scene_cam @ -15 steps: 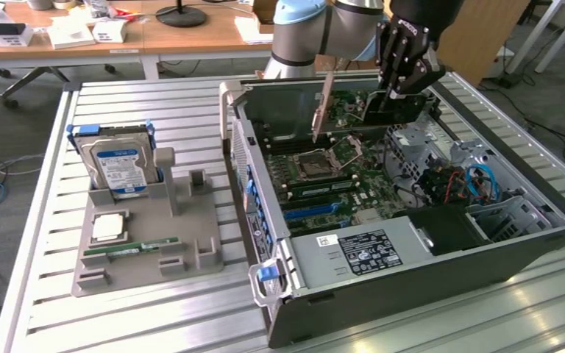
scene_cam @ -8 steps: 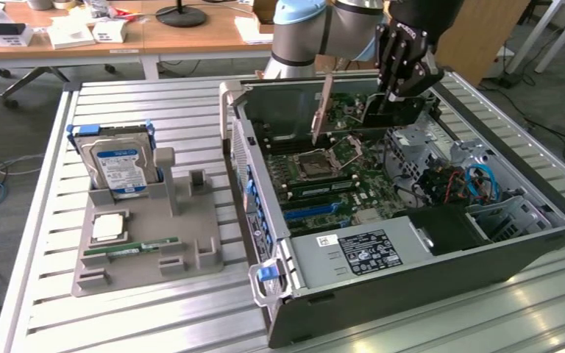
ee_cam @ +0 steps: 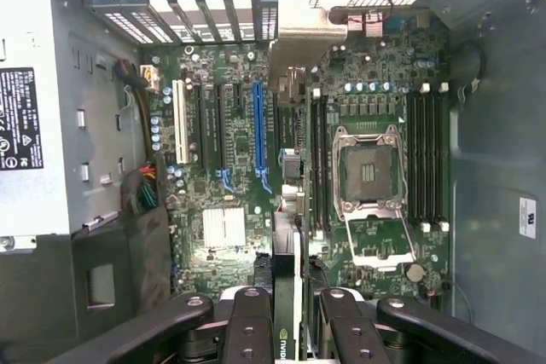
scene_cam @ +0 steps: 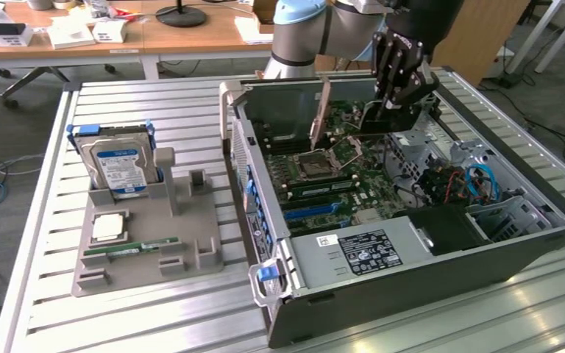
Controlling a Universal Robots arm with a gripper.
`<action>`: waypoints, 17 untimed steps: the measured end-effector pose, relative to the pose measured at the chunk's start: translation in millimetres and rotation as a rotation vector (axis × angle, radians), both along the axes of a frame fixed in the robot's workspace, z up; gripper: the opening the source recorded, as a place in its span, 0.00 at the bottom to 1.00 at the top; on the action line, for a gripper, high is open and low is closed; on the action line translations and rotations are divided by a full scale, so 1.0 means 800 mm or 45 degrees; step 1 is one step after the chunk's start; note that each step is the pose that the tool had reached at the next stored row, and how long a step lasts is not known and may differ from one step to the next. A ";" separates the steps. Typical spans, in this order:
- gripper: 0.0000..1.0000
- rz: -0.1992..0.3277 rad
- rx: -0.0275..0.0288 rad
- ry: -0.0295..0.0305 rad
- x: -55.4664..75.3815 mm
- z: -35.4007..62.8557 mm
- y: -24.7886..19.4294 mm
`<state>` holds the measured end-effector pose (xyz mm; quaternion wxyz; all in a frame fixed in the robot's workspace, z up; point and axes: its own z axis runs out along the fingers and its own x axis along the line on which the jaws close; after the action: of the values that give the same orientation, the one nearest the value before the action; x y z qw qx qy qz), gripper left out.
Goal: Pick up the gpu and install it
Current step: 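Insert the gpu into the slot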
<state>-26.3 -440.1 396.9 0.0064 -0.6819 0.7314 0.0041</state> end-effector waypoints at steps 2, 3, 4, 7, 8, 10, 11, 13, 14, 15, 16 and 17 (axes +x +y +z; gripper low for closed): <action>0.26 0.000 0.0000 0.0000 0.000 -0.003 0.0000; 0.26 0.000 0.0001 0.0000 0.000 -0.005 0.0000; 0.26 0.000 0.0000 0.0000 0.000 -0.006 0.0000; 0.26 0.000 -0.0001 0.0000 0.000 -0.009 0.0000; 0.26 0.000 0.0000 0.0000 0.000 -0.010 0.0000; 0.26 0.000 -0.0003 0.0001 0.000 -0.011 0.0000; 0.26 0.000 -0.0004 0.0001 0.000 -0.011 0.0000; 0.26 0.000 -0.0002 0.0001 0.000 -0.011 0.0000; 0.26 0.000 -0.0001 0.0001 0.000 -0.011 0.0000; 0.26 0.000 0.0000 -0.0001 -0.001 -0.011 0.0000; 0.26 0.000 0.0001 -0.0001 -0.003 -0.011 0.0000; 0.26 0.000 0.0001 -0.0001 -0.004 -0.011 0.0000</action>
<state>-29.8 -440.1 388.0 0.0065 -0.6819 0.7314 0.0041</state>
